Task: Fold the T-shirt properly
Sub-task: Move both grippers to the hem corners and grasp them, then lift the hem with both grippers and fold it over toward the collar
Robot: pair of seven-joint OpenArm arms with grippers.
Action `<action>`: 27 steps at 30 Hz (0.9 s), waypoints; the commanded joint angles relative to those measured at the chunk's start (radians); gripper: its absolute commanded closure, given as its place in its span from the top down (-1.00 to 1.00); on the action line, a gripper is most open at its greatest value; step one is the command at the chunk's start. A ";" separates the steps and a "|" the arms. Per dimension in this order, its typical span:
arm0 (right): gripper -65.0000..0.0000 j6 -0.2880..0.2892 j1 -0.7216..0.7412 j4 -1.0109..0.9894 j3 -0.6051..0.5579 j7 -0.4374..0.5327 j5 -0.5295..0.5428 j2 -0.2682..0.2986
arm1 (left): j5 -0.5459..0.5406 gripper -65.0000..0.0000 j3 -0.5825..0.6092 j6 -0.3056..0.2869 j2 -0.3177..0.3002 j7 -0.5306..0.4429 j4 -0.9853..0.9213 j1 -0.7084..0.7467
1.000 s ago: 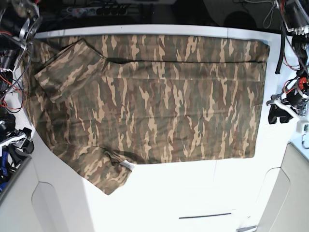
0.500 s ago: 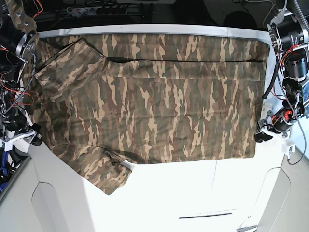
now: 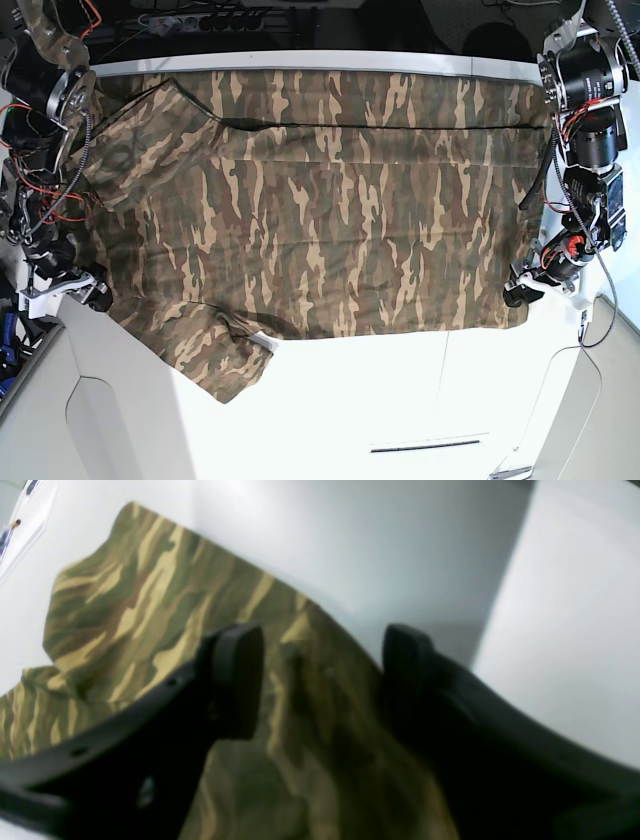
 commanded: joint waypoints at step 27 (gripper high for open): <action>-1.00 0.014 0.014 0.288 -0.214 -0.274 0.135 0.032 | -0.291 -1.00 0.001 -0.159 -0.107 0.369 0.151 -0.033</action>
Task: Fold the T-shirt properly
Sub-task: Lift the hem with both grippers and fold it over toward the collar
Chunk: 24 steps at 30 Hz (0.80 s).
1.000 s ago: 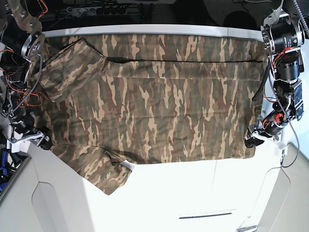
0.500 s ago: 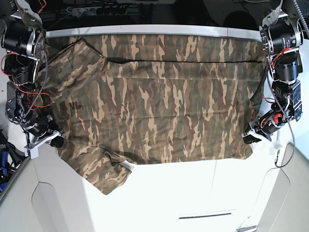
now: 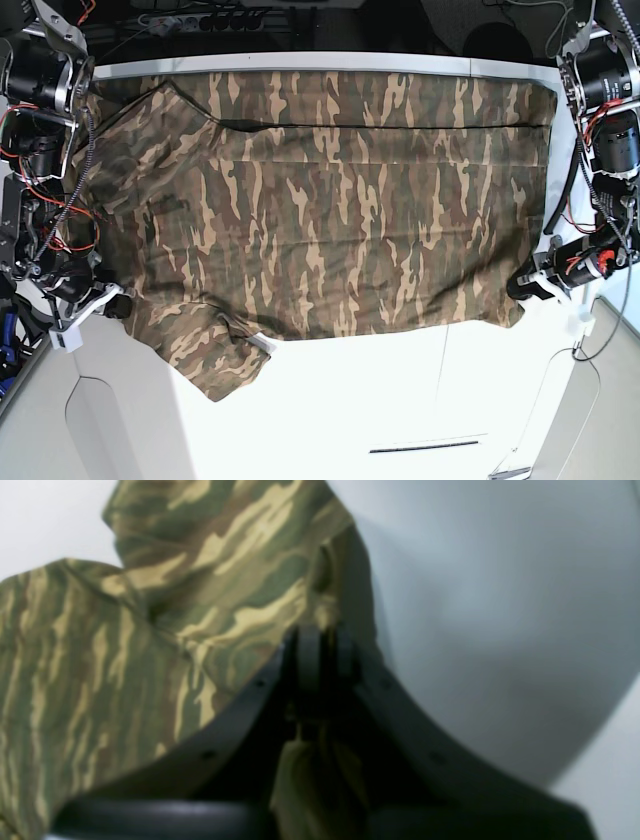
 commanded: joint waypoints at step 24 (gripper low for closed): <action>-1.00 0.016 -0.301 0.378 0.042 -0.100 0.228 0.144 | -0.420 -1.00 -0.003 -0.016 -0.208 0.310 0.437 0.282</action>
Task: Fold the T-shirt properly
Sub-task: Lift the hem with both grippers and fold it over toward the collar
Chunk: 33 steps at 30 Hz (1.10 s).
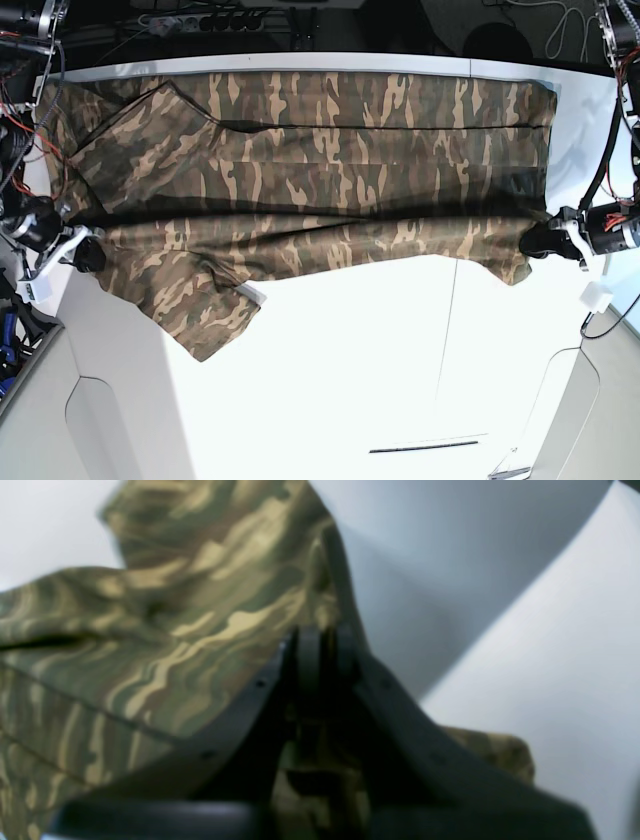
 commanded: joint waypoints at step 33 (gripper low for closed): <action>0.31 -0.006 -0.086 0.063 0.184 0.144 0.024 0.004 | -0.039 -1.00 -0.010 -0.009 -0.006 -0.021 0.047 0.195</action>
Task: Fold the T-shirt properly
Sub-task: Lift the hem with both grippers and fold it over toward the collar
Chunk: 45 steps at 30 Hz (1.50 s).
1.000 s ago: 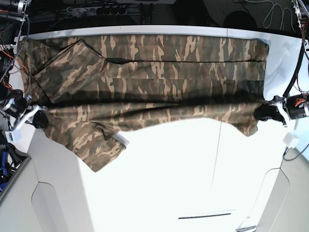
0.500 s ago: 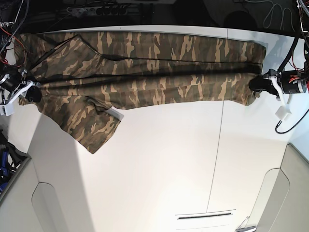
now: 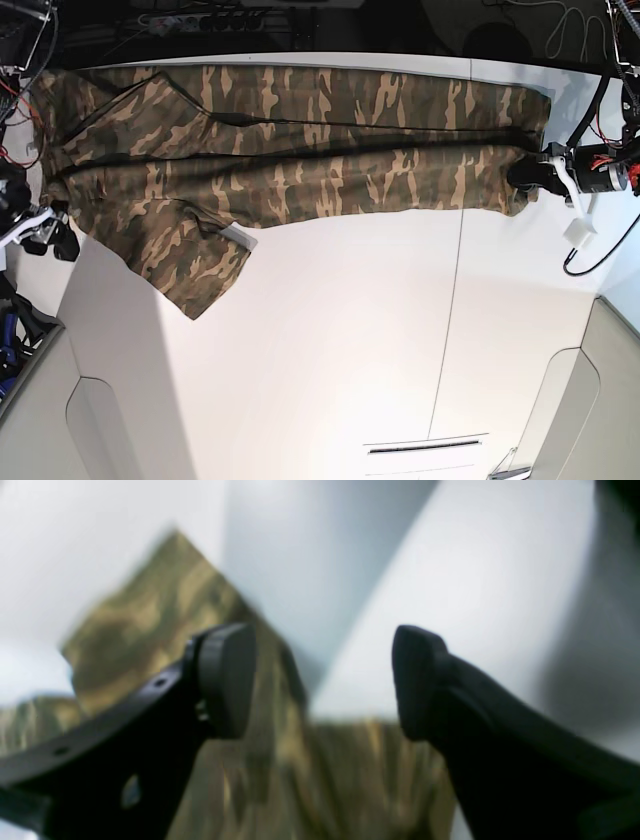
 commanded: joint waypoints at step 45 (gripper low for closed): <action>-1.00 0.003 0.178 0.153 -0.178 -0.313 -0.022 -0.161 | -0.015 -1.00 -0.058 -0.008 -0.025 -0.007 0.178 -0.004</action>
